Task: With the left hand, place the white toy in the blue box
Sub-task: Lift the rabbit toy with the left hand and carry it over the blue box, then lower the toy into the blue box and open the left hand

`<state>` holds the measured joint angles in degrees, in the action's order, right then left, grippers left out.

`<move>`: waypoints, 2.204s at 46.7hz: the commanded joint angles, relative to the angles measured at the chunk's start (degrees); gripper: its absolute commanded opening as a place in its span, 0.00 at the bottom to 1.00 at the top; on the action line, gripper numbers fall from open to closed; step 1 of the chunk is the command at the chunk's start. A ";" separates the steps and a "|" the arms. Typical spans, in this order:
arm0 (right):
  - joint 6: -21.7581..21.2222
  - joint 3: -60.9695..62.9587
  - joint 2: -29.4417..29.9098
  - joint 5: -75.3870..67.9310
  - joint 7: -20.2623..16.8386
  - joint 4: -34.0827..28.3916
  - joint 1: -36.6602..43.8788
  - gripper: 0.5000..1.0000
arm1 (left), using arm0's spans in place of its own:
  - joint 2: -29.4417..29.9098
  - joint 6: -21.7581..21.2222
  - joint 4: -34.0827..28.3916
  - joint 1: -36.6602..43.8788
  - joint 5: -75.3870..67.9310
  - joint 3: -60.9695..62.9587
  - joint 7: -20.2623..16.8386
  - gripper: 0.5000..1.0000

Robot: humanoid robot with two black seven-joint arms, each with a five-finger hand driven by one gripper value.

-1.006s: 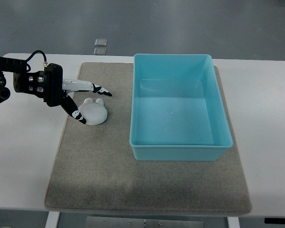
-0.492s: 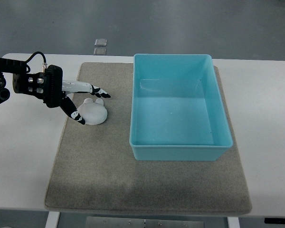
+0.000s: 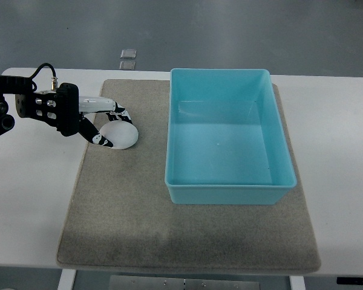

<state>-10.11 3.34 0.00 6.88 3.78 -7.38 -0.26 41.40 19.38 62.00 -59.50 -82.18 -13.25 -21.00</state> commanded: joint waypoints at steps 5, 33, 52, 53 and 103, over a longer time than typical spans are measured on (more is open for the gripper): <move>0.00 0.00 0.00 -0.03 0.00 0.00 0.00 0.87 | 0.00 -0.04 0.05 -0.18 0.00 -0.02 0.00 0.27; 0.00 0.00 0.00 0.06 -0.01 0.00 0.00 0.87 | -0.26 -3.29 0.66 -4.31 1.15 -1.51 0.00 0.29; 0.00 0.00 0.00 -0.03 0.00 0.00 0.00 0.87 | -4.30 -4.17 1.98 -8.00 1.23 -2.48 0.08 0.28; 0.00 0.00 0.00 -0.03 -0.01 0.00 0.00 0.87 | -4.39 -4.26 1.98 -8.18 1.24 -2.66 0.08 0.28; 0.00 0.00 0.00 -0.03 -0.01 0.00 0.00 0.87 | -17.66 -10.24 0.49 -6.95 1.41 -3.19 0.79 0.34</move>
<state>-10.11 3.34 0.00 6.86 3.79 -7.38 -0.26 24.53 9.16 62.67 -66.85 -80.76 -16.45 -20.21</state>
